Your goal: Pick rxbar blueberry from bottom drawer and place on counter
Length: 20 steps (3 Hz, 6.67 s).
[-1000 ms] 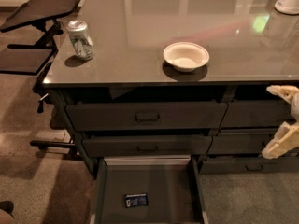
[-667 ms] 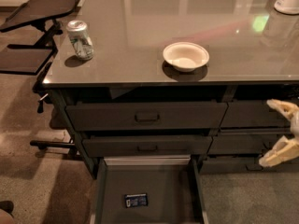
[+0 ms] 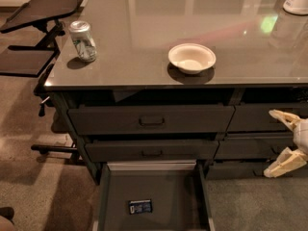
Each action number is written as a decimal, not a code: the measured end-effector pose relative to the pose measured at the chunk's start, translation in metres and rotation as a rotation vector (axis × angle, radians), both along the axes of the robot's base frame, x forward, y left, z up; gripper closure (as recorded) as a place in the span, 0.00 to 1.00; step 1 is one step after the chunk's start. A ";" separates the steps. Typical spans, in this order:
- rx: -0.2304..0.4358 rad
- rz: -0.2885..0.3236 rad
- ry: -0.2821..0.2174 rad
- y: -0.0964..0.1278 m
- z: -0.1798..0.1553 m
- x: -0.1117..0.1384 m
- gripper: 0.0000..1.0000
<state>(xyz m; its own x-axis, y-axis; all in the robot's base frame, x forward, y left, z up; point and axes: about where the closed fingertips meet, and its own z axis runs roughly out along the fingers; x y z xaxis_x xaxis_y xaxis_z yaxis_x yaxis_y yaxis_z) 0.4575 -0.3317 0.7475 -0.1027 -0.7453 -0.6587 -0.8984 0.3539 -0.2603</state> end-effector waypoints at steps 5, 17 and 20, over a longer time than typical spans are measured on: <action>0.234 0.119 0.098 0.120 -0.291 0.004 0.00; 0.395 0.174 0.108 0.367 -0.581 0.075 0.00; 0.308 0.187 0.093 0.351 -0.607 0.063 0.00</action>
Offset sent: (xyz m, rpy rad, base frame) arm -0.0169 0.0660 -0.1545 0.0621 0.1085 0.1372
